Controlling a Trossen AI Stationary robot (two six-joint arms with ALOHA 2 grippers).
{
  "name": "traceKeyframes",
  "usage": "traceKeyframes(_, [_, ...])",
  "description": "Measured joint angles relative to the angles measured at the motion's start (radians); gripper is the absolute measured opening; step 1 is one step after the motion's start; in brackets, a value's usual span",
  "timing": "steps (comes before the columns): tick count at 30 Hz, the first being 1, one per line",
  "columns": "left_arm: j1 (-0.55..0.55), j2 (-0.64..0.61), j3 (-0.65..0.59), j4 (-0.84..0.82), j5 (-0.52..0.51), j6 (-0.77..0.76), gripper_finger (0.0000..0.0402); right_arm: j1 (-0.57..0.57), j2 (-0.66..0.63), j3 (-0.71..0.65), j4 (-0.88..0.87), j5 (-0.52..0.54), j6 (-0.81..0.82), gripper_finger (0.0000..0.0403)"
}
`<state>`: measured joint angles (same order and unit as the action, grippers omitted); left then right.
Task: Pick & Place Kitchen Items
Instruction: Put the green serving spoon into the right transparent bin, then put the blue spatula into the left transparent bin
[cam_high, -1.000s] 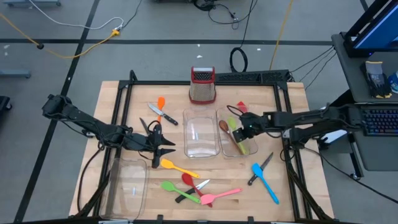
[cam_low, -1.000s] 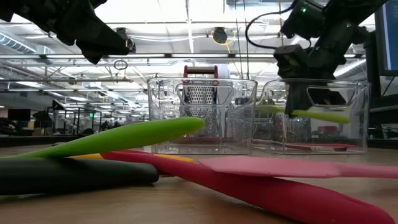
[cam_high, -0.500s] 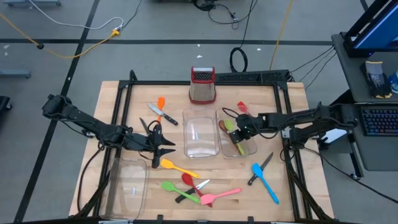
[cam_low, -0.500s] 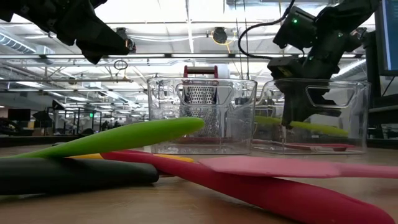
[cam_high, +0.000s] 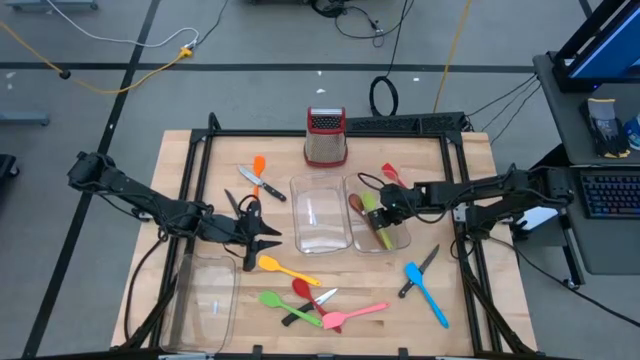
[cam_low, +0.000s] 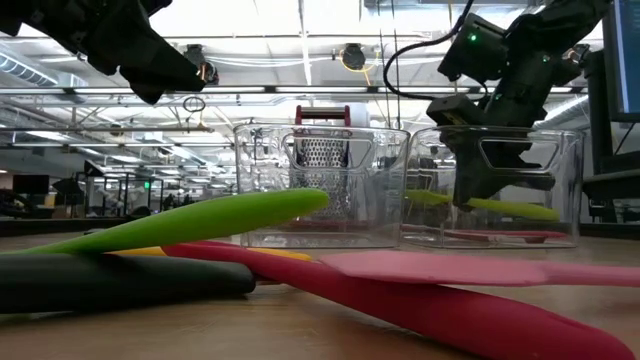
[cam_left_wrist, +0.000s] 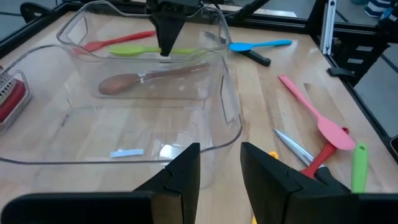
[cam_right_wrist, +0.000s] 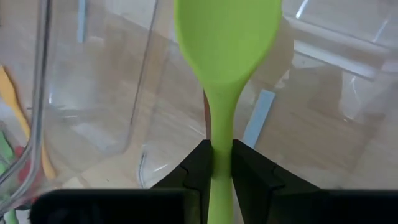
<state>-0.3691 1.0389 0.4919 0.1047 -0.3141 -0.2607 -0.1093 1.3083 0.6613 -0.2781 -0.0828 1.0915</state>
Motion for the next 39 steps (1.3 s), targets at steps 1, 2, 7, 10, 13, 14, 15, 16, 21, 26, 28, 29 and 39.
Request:
traceKeyframes(1, [0.0, 0.0, 0.0, 0.0, 0.0, 0.001, 0.0118, 0.0, 0.0, 0.0, -0.007, 0.0, 0.001, 0.0049])
traceKeyframes(2, [0.0, 0.0, 0.0, 0.0, 0.0, 0.001, 0.0118, 0.0, 0.0, 0.0, -0.016, 0.0, 0.006, 0.0049])
traceKeyframes(7, [0.0, 0.001, 0.0, -0.006, 0.002, 0.002, 0.0118, 0.0, -0.001, 0.0, -0.03, 0.0, 0.008, 0.005])
traceKeyframes(10, [0.0, 0.002, 0.0, -0.006, 0.002, 0.001, 0.0118, 0.001, -0.001, 0.0, -0.032, -0.001, 0.007, 0.005])
traceKeyframes(13, [0.0, 0.002, 0.0, -0.007, 0.01, 0.001, 0.0118, 0.001, -0.001, 0.0, -0.032, -0.001, 0.003, 0.005])
traceKeyframes(14, [0.0, 0.002, 0.0, -0.008, 0.018, 0.002, 0.0118, 0.001, -0.001, 0.0, -0.032, -0.003, -0.001, 0.005])
traceKeyframes(15, [0.0, 0.002, 0.0, -0.007, 0.025, 0.002, 0.0118, 0.001, -0.001, 0.0, -0.033, -0.006, -0.003, 0.005])
traceKeyframes(16, [0.0, 0.002, 0.0, -0.007, 0.026, 0.002, 0.0118, 0.001, -0.001, 0.0, -0.033, -0.011, -0.003, 0.005])
traceKeyframes(21, [0.0, 0.002, 0.0, -0.008, 0.028, 0.004, 0.0118, 0.0, -0.001, 0.0, -0.033, -0.022, -0.008, 0.005])
traceKeyframes(26, [0.0, 0.002, 0.0, -0.014, 0.028, 0.004, 0.0118, 0.001, -0.001, 0.0, -0.033, -0.022, -0.025, 0.0063])
traceKeyframes(28, [0.0, 0.002, 0.0, -0.018, 0.028, 0.004, 0.0118, 0.001, -0.002, 0.001, -0.032, -0.022, -0.028, 0.0076])
traceKeyframes(29, [0.0, 0.002, 0.0, -0.021, 0.028, 0.004, 0.0118, 0.0, -0.002, 0.001, -0.032, -0.02, -0.026, 0.0083])
traceKeyframes(39, [0.0, 0.002, 0.0, -0.026, 0.028, -0.007, 0.0118, 0.005, -0.053, -0.001, 0.059, -0.022, -0.033, 0.012])
